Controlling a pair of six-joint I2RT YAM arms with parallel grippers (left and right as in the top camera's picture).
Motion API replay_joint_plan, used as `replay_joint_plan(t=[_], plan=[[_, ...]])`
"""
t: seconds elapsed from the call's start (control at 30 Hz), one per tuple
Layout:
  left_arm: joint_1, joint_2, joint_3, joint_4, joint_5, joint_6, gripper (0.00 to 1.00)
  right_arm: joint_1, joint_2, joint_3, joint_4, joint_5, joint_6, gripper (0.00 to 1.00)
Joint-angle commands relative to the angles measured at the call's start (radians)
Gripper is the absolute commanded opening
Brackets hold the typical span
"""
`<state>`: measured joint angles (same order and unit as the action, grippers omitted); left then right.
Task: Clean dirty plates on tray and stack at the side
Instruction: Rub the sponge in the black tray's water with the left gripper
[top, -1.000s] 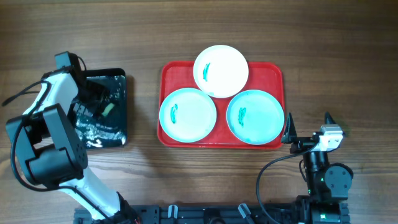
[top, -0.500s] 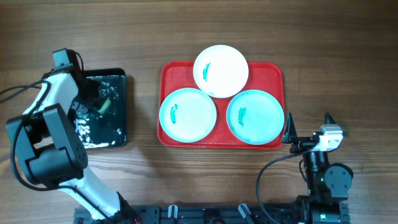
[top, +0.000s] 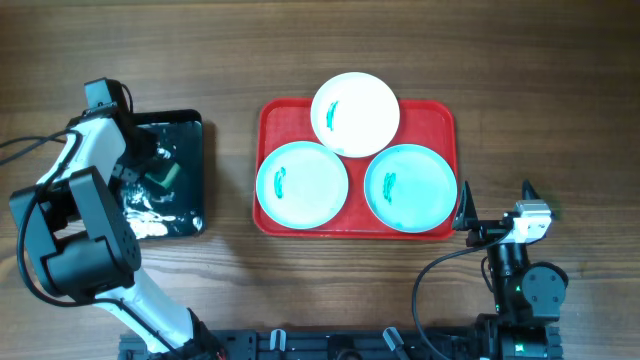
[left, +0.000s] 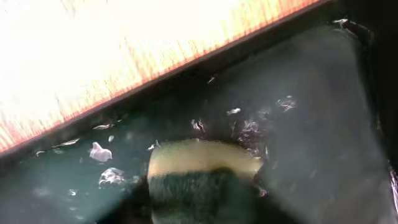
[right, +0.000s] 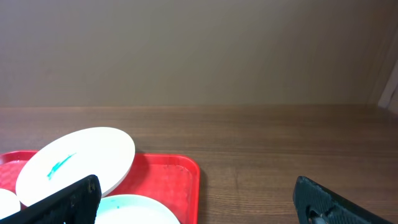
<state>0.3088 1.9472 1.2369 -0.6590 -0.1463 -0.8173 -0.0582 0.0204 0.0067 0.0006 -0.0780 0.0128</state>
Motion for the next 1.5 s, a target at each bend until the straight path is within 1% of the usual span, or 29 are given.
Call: replay_joint_plan(t=[0.0, 0.13, 0.17, 0.2, 0.23, 0.3, 0.33, 0.37, 0.43, 0.47, 0.5, 0.53, 0.77, 0.8, 0.83, 0.87, 0.9, 0.97, 1.03, 1.07, 1.1, 1.17, 1.23, 1.27, 1.3, 1.33, 1.43, 1.47], plan=[[0.003, 0.014, -0.009, -0.07, 0.151, -0.002, 1.0, -0.005, -0.003, -0.002, 0.002, 0.002, -0.012, 1.0], [0.002, 0.014, -0.009, -0.142, 0.261, -0.002, 1.0, -0.005, -0.003, -0.002, 0.002, 0.002, -0.012, 1.0], [0.001, 0.014, -0.009, -0.151, 0.272, -0.002, 0.97, -0.005, -0.003, -0.002, 0.002, 0.002, -0.012, 1.0], [0.001, 0.014, -0.009, -0.151, 0.272, -0.002, 0.83, -0.005, -0.003, -0.002, 0.002, 0.002, -0.012, 1.0], [0.001, 0.014, -0.009, -0.15, 0.272, -0.002, 0.67, -0.005, -0.003, -0.002, 0.002, 0.002, -0.012, 1.0], [0.003, 0.014, -0.009, -0.146, 0.265, -0.002, 0.25, -0.005, -0.003, -0.002, 0.002, 0.002, -0.012, 1.0], [0.003, 0.014, -0.009, -0.145, 0.265, -0.002, 0.1, -0.005, -0.003, -0.002, 0.002, 0.002, -0.012, 1.0], [0.003, 0.014, -0.009, -0.141, 0.265, -0.002, 0.04, -0.005, -0.003, -0.002, 0.002, 0.002, -0.012, 1.0], [0.003, 0.014, -0.009, -0.12, 0.265, -0.002, 0.04, -0.005, -0.003, -0.002, 0.002, 0.002, -0.013, 1.0], [0.003, 0.014, -0.009, -0.114, 0.263, -0.002, 0.28, -0.005, -0.003, -0.002, 0.002, 0.002, -0.012, 1.0], [0.004, 0.014, -0.009, -0.106, 0.253, -0.002, 0.65, -0.005, -0.003, -0.002, 0.002, 0.002, -0.012, 1.0], [0.004, 0.014, -0.009, -0.091, 0.23, -0.002, 1.0, -0.005, -0.003, -0.002, 0.002, 0.002, -0.012, 1.0], [0.004, 0.014, -0.009, -0.027, 0.087, -0.002, 1.0, -0.005, -0.003, -0.002, 0.002, 0.002, -0.012, 1.0], [0.004, 0.014, -0.009, -0.023, 0.084, -0.002, 0.96, -0.005, -0.003, -0.002, 0.002, 0.002, -0.013, 1.0], [0.004, 0.014, -0.009, -0.021, 0.084, -0.002, 0.86, -0.005, -0.003, -0.002, 0.002, 0.002, -0.013, 1.0], [0.004, 0.014, -0.009, -0.017, 0.084, -0.002, 0.79, -0.005, -0.003, -0.002, 0.002, 0.002, -0.012, 1.0], [0.004, 0.014, -0.009, -0.014, 0.084, -0.002, 0.67, -0.005, -0.003, -0.002, 0.002, 0.002, -0.012, 1.0], [0.004, 0.014, -0.009, -0.013, 0.084, -0.002, 0.48, -0.005, -0.003, -0.002, 0.002, 0.002, -0.012, 1.0], [0.004, 0.014, -0.009, -0.014, 0.084, -0.002, 0.39, -0.005, -0.003, -0.002, 0.002, 0.002, -0.012, 1.0], [0.004, 0.014, -0.009, -0.014, 0.085, -0.002, 0.31, -0.005, -0.003, -0.002, 0.002, 0.002, -0.012, 1.0], [0.004, 0.014, -0.009, -0.014, 0.085, -0.002, 0.21, -0.005, -0.003, -0.002, 0.002, 0.002, -0.013, 1.0], [0.003, 0.01, -0.009, -0.024, 0.086, -0.002, 0.16, -0.005, -0.003, -0.002, 0.002, 0.002, -0.012, 1.0], [0.004, -0.004, -0.009, -0.043, 0.097, -0.002, 0.16, -0.005, -0.003, -0.002, 0.002, 0.002, -0.012, 1.0], [0.004, -0.018, -0.009, -0.053, 0.105, -0.002, 0.24, -0.005, -0.003, -0.002, 0.002, 0.002, -0.012, 1.0], [0.004, -0.029, -0.009, -0.06, 0.104, -0.002, 0.34, -0.005, -0.003, -0.002, 0.002, 0.002, -0.012, 1.0], [0.003, -0.037, -0.009, -0.064, 0.104, -0.002, 0.53, -0.005, -0.003, -0.002, 0.002, 0.002, -0.013, 1.0], [0.003, -0.046, -0.009, -0.073, 0.11, -0.002, 0.69, -0.005, -0.003, -0.002, 0.002, 0.002, -0.012, 1.0], [0.003, -0.045, -0.009, -0.079, 0.112, -0.002, 0.77, -0.005, -0.003, -0.002, 0.002, 0.002, -0.012, 1.0]])
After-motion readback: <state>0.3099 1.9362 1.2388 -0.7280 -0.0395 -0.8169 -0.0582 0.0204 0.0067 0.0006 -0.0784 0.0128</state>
